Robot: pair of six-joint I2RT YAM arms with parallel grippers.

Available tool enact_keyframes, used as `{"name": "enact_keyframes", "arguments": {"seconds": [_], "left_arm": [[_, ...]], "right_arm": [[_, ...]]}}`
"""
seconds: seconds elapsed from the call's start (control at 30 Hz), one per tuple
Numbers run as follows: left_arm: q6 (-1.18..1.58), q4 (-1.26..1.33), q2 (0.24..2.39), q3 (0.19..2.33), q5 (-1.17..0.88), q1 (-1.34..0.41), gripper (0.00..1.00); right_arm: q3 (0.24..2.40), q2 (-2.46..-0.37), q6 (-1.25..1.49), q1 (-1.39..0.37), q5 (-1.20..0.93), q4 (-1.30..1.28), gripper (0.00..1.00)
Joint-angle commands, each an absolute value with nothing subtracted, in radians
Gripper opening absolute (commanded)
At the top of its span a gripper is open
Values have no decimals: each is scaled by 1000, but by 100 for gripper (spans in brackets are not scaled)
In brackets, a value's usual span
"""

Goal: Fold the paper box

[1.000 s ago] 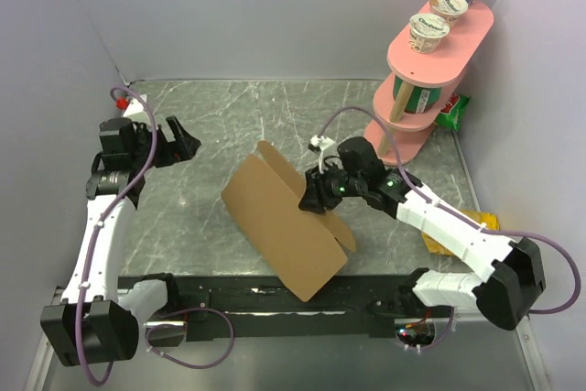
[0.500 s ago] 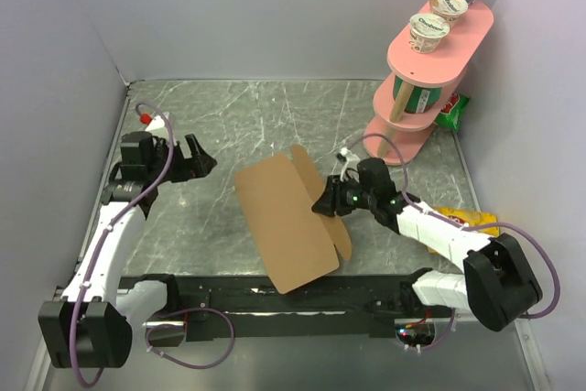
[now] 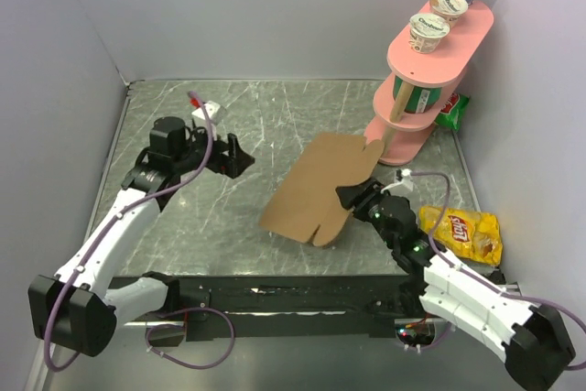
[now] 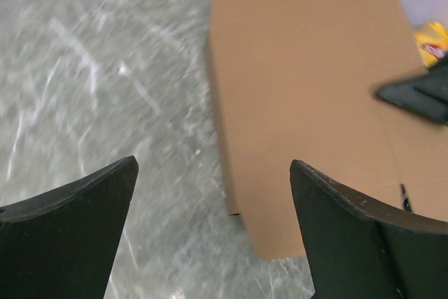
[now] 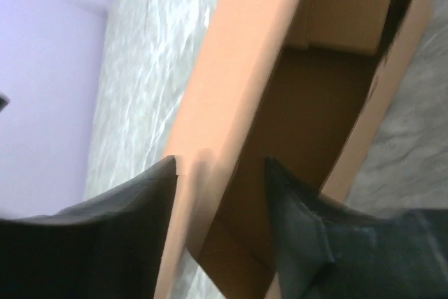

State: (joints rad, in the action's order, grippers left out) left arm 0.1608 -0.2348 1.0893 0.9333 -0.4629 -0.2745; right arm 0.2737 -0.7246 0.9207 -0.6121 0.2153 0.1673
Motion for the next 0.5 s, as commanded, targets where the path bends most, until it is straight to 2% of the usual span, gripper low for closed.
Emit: {"name": "enact_keyframes", "arguments": {"seconds": [0.0, 0.03, 0.07, 0.1, 0.23, 0.33, 0.47], "left_arm": [[16, -182, 1080, 1011, -563, -337, 96], [11, -184, 1071, 1014, -578, -366, 96], [-33, -186, 1063, 1014, -580, -386, 96], [-60, -181, 1042, 1011, -574, -406, 96], [-80, -166, 979, 983, -496, -555, 96], [-74, -161, 960, 994, -301, -714, 96], [-91, -143, 1003, 1017, -112, -906, 96]], "right_arm": [[337, -704, 991, -689, 509, 100, 80], [388, -719, 970, -699, 503, 95, 92], [422, -756, 947, -719, 500, 88, 98], [490, -773, 905, -726, 497, 42, 100], [602, -792, 821, -732, 492, -62, 100], [646, -750, 827, -732, 515, -104, 100], [641, -747, 819, -732, 488, -20, 100]]}}
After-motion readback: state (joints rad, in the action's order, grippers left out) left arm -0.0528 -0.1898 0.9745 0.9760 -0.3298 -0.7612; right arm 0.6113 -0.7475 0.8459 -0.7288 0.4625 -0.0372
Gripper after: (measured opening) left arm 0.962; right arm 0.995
